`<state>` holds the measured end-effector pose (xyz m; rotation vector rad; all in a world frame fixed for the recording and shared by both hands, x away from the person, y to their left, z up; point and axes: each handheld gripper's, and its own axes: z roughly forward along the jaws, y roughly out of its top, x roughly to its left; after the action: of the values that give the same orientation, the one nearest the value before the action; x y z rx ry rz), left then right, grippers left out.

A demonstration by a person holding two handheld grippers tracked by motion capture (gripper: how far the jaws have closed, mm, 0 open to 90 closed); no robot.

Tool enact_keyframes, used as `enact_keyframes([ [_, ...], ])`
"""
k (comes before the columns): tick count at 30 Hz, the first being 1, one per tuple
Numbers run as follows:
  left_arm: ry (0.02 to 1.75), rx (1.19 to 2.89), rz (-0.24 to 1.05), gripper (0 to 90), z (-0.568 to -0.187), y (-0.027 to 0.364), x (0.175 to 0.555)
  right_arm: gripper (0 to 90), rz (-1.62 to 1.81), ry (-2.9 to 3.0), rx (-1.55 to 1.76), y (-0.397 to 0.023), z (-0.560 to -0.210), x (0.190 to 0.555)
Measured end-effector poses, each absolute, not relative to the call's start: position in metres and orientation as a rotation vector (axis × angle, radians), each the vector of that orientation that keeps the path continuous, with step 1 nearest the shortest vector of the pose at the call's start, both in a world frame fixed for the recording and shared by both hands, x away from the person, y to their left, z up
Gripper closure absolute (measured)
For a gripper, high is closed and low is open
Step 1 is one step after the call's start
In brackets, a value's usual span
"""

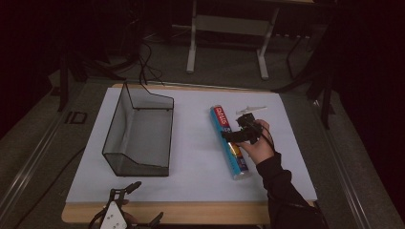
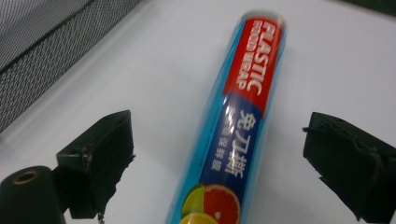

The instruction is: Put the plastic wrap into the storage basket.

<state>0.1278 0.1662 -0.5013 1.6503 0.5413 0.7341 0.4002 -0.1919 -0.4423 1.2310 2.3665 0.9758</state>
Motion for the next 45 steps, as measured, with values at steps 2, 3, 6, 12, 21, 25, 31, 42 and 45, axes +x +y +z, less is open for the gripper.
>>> enact_keyframes([
  [2,0.543,1.658,0.738,1.3,-0.502,0.166,0.128,9.0,0.954,2.378,1.25,-0.193,-0.446,0.404],
  [3,0.543,1.662,0.737,1.3,-0.502,0.166,0.128,9.0,0.954,2.378,1.25,-0.193,-0.446,0.404],
  [6,0.543,1.663,0.736,1.3,-0.502,0.165,0.129,9.1,0.926,2.382,1.264,-0.191,-0.452,0.409],
  [12,0.545,1.667,0.735,1.3,-0.502,0.165,0.129,9.4,0.87,2.411,1.329,-0.19,-0.464,0.419],
  [21,0.55,1.671,0.748,1.3,-0.502,0.165,0.129,12.8,0.809,2.47,1.404,-0.184,-0.484,0.427],
  [25,0.549,1.667,0.746,1.3,-0.502,0.165,0.13,13.0,0.762,2.491,1.437,-0.182,-0.491,0.431],
  [31,0.549,1.673,0.747,1.3,-0.502,0.165,0.13,16.1,0.669,2.525,1.464,-0.179,-0.496,0.437],
  [42,0.549,1.673,0.751,1.3,-0.502,0.165,0.129,22.4,0.546,2.546,1.503,-0.169,-0.502,0.441],
  [45,0.547,1.675,0.752,1.3,-0.502,0.165,0.129,24.3,0.518,2.543,1.533,-0.166,-0.505,0.443],
])
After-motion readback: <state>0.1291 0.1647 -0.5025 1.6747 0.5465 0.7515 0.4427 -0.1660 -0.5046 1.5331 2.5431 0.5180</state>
